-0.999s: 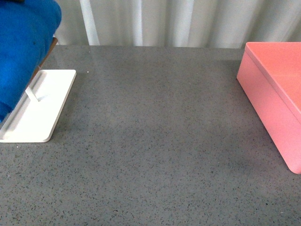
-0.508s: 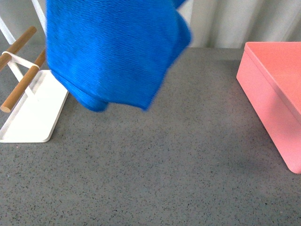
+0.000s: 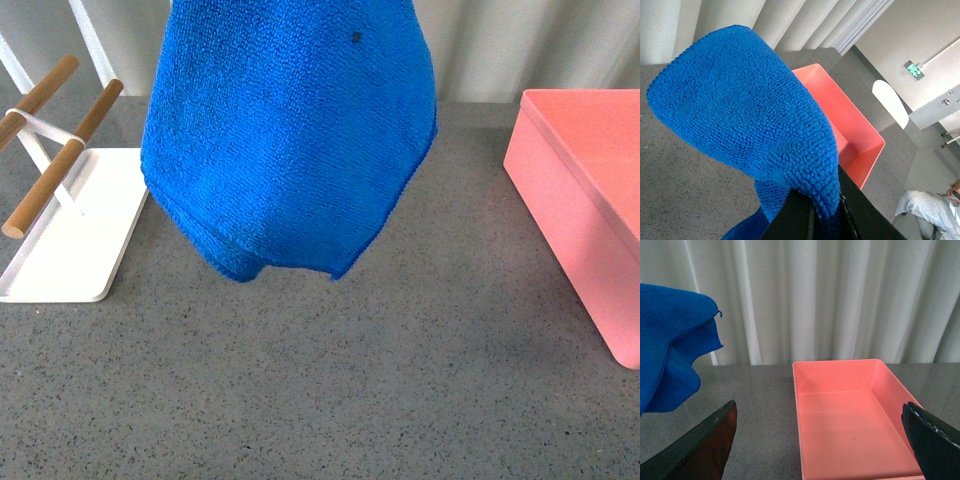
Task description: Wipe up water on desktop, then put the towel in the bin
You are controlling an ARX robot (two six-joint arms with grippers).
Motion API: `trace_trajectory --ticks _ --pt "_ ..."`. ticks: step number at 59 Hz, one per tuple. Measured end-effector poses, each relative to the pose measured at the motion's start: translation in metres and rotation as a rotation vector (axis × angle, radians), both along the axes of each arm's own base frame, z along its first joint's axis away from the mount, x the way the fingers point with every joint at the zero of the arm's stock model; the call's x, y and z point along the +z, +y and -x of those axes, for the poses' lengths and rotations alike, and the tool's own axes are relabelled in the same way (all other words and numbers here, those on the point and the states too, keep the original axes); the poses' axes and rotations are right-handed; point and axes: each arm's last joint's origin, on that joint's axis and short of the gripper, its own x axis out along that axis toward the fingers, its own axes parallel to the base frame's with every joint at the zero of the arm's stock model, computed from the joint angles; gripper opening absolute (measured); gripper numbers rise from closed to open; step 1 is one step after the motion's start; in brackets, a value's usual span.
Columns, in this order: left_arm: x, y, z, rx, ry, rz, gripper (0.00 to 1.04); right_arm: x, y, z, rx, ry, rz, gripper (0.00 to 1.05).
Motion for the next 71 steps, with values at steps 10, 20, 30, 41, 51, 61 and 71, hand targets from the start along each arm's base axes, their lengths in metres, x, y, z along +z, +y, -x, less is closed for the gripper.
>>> trace_trajectory --ticks 10,20,30,41,51,61,71 --pt "-0.001 -0.004 0.001 0.026 -0.028 -0.008 0.05 0.000 0.000 0.000 0.000 0.000 0.000 0.98" --pt "-0.001 -0.004 0.001 0.029 -0.028 -0.009 0.05 -0.001 0.000 0.000 0.003 0.014 -0.011 0.98" --pt "-0.001 -0.005 0.002 0.027 -0.029 -0.009 0.05 0.024 -0.002 -0.047 0.212 0.254 -0.148 0.98" --pt "-0.001 -0.004 0.001 0.029 -0.030 -0.009 0.05 0.026 0.009 -0.113 0.558 0.466 -0.175 0.98" --pt "-0.001 -0.004 0.002 0.029 -0.029 -0.009 0.05 0.020 0.030 -0.146 0.762 0.553 -0.198 0.98" --pt "-0.001 -0.004 0.002 0.029 -0.029 -0.009 0.05 0.015 0.054 -0.180 0.831 0.563 -0.175 0.98" --pt "-0.001 -0.004 0.001 0.029 -0.030 -0.009 0.05 0.006 0.078 -0.208 0.891 0.583 -0.157 0.98"
